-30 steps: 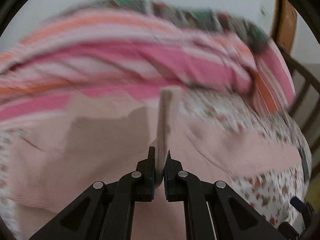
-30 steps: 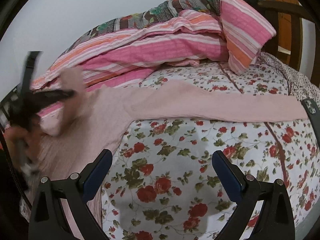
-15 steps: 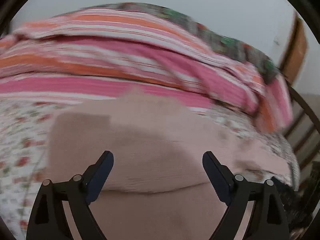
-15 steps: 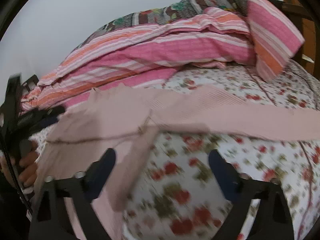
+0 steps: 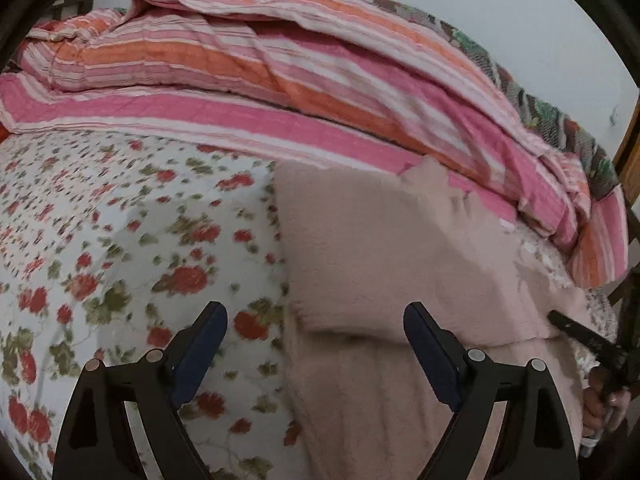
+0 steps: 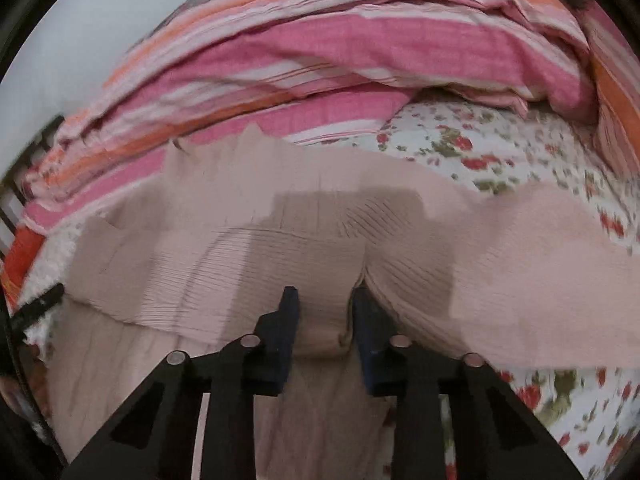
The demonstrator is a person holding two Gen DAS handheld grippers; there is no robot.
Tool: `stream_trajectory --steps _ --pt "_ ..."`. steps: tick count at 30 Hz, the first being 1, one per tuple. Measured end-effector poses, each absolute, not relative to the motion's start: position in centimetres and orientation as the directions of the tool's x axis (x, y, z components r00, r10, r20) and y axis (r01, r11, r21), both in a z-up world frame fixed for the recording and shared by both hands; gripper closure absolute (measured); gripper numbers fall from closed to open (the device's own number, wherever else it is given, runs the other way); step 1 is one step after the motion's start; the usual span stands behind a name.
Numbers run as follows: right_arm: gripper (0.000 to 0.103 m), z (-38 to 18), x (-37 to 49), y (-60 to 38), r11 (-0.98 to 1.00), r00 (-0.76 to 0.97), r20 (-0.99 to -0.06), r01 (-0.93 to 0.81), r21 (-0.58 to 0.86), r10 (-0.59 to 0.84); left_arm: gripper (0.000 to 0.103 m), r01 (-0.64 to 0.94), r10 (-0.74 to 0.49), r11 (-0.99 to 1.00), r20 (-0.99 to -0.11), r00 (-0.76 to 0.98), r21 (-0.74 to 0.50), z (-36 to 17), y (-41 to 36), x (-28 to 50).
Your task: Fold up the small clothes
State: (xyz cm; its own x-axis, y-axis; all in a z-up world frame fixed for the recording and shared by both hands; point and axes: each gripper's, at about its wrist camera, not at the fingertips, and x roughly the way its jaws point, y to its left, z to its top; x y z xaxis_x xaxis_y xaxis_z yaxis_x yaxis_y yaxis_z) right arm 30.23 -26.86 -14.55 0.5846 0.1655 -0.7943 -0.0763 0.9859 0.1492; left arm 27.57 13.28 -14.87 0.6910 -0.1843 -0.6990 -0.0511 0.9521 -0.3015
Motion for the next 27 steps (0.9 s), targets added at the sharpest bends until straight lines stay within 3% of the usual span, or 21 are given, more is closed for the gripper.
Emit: stream_trajectory --steps 5,9,13,16,18,22,27 --pt "0.099 -12.5 28.7 -28.5 0.977 0.706 -0.683 -0.068 0.201 0.189 0.014 0.014 -0.221 0.951 -0.651 0.726 -0.308 -12.3 11.7 28.4" --pt "0.099 -15.1 30.0 -28.6 0.99 0.62 -0.776 -0.006 0.142 0.115 0.014 0.06 -0.213 0.967 -0.656 0.724 -0.248 -12.5 8.9 29.2" --pt "0.096 -14.3 29.5 -28.9 0.989 0.615 -0.778 -0.022 0.146 0.129 0.014 0.064 -0.205 0.973 -0.707 0.677 -0.221 -15.0 7.9 30.2" --pt "0.071 -13.4 27.9 -30.2 0.987 0.628 -0.764 -0.05 0.152 0.149 0.013 0.058 -0.169 0.983 -0.731 0.661 -0.175 -16.2 7.5 30.5" --pt "0.045 -12.7 26.0 -31.9 0.991 0.67 -0.734 -0.016 0.135 0.111 0.011 0.058 -0.141 0.989 -0.739 0.659 -0.137 -16.3 6.9 30.5" --pt "0.04 -11.6 22.5 -36.6 0.993 0.702 -0.712 0.086 0.082 -0.002 0.005 0.075 -0.07 0.997 -0.761 0.644 -0.027 -16.6 5.1 30.8" --pt "0.034 -11.3 17.7 -44.8 0.967 0.696 -0.706 0.248 0.065 -0.131 0.005 0.069 -0.065 0.997 -0.758 0.649 -0.027 -16.4 5.1 30.6"
